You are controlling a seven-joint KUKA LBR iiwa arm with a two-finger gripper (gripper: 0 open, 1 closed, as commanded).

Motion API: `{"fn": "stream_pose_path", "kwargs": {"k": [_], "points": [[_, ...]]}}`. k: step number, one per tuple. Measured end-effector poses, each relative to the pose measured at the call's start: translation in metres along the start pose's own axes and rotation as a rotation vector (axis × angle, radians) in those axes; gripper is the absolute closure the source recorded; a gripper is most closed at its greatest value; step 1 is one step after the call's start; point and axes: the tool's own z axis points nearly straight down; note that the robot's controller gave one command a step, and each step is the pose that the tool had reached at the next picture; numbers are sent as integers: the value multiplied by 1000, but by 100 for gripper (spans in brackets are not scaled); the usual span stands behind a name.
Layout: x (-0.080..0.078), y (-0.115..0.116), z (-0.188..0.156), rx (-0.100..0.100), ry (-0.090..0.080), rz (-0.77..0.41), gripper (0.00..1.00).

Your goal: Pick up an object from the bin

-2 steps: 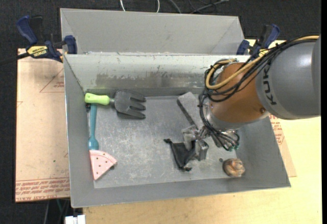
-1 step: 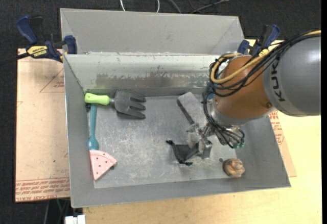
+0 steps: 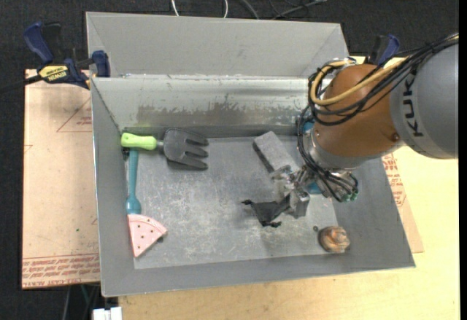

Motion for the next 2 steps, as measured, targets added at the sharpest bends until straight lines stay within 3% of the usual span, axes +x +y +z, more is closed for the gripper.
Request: {"fn": "stream_pose_path", "kwargs": {"k": [1,2], "points": [[-1,1,-59,-1,0,1,100],[-3,1,-82,2,-8,1,100]]}}
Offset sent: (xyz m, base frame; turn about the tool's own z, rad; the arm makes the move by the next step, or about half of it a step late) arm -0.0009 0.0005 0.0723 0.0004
